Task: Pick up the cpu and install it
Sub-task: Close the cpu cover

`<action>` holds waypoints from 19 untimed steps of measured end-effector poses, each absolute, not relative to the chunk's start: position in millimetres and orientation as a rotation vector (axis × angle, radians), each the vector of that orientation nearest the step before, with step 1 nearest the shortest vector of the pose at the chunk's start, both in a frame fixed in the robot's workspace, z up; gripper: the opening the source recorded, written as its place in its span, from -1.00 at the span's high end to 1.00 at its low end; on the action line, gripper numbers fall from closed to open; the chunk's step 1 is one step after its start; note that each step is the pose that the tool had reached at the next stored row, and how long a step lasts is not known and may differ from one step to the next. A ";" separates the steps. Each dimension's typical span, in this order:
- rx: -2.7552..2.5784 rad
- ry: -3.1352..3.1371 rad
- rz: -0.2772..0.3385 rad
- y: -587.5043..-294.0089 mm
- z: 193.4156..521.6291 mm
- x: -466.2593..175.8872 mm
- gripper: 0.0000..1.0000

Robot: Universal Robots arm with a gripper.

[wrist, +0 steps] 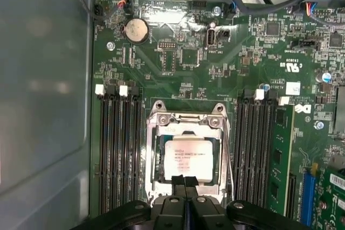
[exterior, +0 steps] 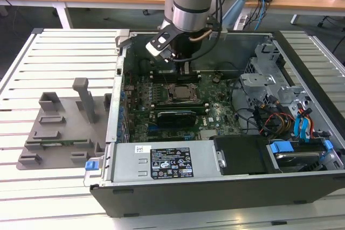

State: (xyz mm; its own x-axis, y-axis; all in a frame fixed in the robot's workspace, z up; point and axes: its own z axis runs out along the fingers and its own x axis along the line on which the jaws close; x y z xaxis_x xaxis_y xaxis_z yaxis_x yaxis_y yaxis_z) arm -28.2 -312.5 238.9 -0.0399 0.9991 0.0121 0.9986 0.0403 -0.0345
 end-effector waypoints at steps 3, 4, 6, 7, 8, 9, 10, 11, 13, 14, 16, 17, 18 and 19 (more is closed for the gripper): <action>-2.154 -2.242 0.026 -312.5 238.4 -32.8 0.79; -2.154 -2.242 0.026 -312.5 238.3 -33.8 0.79; -2.154 -2.242 0.026 -312.5 238.0 -35.6 0.79; -2.154 -2.242 0.026 -312.5 238.0 -36.1 0.79; -2.154 -2.242 0.026 -312.5 237.8 -37.5 0.79; -2.154 -2.242 0.026 -312.5 237.6 -38.6 0.79; -2.154 -2.242 0.025 -312.5 237.4 -39.9 0.79; -2.154 -2.242 0.025 -312.5 237.1 -40.9 0.79; -2.154 -2.242 0.025 -312.4 236.0 -42.6 0.79; -2.154 -2.242 0.026 -312.5 234.8 -43.6 0.79; -2.154 -2.242 0.026 -312.5 232.7 -44.5 0.79; -2.154 -2.242 0.026 -312.5 230.2 -44.8 0.79; -2.154 -2.242 0.025 -312.6 227.0 -44.8 0.79; -2.154 -2.242 0.026 -312.6 223.8 -44.8 0.79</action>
State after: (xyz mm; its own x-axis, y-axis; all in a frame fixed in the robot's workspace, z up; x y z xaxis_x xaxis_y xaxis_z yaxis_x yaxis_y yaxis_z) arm -44.8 -312.6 223.8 -0.0398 0.9991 0.0122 0.9986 0.0402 -0.0345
